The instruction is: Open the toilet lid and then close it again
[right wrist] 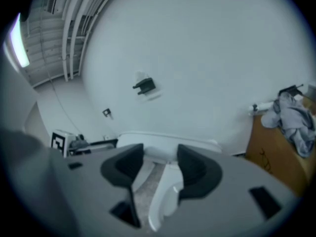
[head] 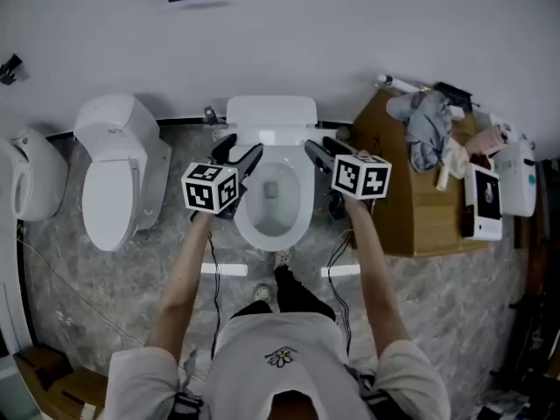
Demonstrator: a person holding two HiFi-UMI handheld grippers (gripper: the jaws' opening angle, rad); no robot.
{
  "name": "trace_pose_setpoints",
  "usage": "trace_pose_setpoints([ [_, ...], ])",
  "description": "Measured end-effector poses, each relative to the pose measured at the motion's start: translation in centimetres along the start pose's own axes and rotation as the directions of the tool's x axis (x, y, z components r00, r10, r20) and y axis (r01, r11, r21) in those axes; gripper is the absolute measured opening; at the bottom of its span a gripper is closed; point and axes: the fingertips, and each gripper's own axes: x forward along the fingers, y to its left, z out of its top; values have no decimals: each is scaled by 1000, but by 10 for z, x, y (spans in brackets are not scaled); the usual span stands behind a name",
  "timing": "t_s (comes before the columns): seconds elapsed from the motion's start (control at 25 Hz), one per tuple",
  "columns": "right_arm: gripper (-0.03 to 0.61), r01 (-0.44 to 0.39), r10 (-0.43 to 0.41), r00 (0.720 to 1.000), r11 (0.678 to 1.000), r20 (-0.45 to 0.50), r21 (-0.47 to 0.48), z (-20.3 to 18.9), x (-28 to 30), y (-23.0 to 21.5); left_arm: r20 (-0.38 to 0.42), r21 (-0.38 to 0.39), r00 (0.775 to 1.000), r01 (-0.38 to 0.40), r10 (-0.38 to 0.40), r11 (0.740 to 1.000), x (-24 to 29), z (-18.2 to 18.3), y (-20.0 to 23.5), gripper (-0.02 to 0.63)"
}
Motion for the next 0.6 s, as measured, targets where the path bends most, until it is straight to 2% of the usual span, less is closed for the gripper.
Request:
trace_pose_setpoints([
  [0.24,238,-9,9,1000,1000,3,-7,31,17,-3,22,-24,999,-30,30,999,15,28,15,296],
  [0.6,236,15,-15,1000,993,-4,-118,70,41,-12,49,-51,998,-47,49,998,45,66,37,301],
])
